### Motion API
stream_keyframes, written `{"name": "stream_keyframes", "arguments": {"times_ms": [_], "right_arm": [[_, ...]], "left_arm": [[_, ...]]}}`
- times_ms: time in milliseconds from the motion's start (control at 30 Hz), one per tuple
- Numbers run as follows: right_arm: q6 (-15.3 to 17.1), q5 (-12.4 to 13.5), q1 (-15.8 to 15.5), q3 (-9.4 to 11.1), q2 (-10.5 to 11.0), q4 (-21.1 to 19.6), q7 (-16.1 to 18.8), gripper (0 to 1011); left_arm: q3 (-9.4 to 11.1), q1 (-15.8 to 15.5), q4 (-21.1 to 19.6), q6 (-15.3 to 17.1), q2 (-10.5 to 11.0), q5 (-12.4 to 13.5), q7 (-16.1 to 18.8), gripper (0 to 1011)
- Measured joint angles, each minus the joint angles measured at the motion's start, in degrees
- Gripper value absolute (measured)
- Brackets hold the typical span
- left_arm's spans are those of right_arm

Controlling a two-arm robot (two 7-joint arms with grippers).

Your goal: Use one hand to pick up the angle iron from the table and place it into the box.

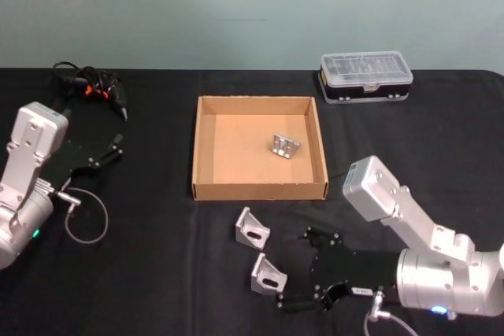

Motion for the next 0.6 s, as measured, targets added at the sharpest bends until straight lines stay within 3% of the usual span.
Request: {"name": "stream_keyframes", "arguments": {"times_ms": [600], "right_arm": [[3.61, -3.19, 2.2, -4.14, -1.42, 1.33, -1.43, 1002]], "left_arm": [[0.0, 0.0, 0.0, 0.0, 0.0, 0.0, 0.0, 1011]]}}
